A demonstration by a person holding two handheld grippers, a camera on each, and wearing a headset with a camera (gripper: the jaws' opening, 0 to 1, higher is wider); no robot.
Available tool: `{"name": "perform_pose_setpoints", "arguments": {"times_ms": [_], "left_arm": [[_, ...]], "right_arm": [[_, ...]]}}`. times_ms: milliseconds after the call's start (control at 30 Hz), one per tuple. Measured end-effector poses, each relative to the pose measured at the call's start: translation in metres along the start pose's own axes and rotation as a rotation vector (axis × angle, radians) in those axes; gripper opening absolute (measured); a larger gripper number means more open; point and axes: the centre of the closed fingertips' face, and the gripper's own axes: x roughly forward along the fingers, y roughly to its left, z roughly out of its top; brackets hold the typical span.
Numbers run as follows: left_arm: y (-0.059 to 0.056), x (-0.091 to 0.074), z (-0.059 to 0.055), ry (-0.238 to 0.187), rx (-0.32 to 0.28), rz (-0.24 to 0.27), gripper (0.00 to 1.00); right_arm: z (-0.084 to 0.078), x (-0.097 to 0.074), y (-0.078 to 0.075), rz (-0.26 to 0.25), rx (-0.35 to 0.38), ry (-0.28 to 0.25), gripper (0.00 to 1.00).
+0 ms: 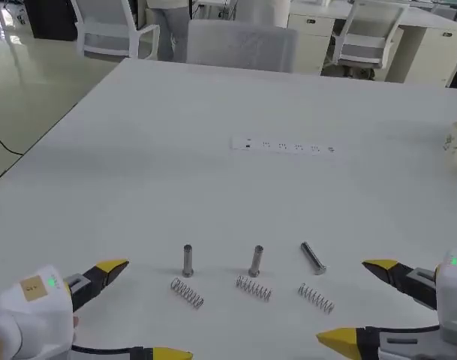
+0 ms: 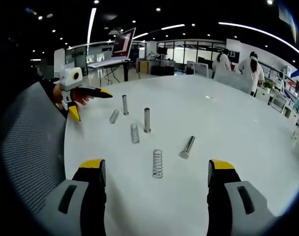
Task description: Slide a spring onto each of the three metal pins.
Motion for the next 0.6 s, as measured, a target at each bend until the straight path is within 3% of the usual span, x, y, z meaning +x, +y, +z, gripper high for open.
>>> {"name": "perform_pose_setpoints", "arguments": {"times_ms": [600], "left_arm": [[-0.0007,0.0014,-0.0003,0.001,0.0,-0.004,0.97]], "right_arm": [[0.0003,-0.0007,-0.0024,-0.005,0.007,-0.003,0.86]]}}
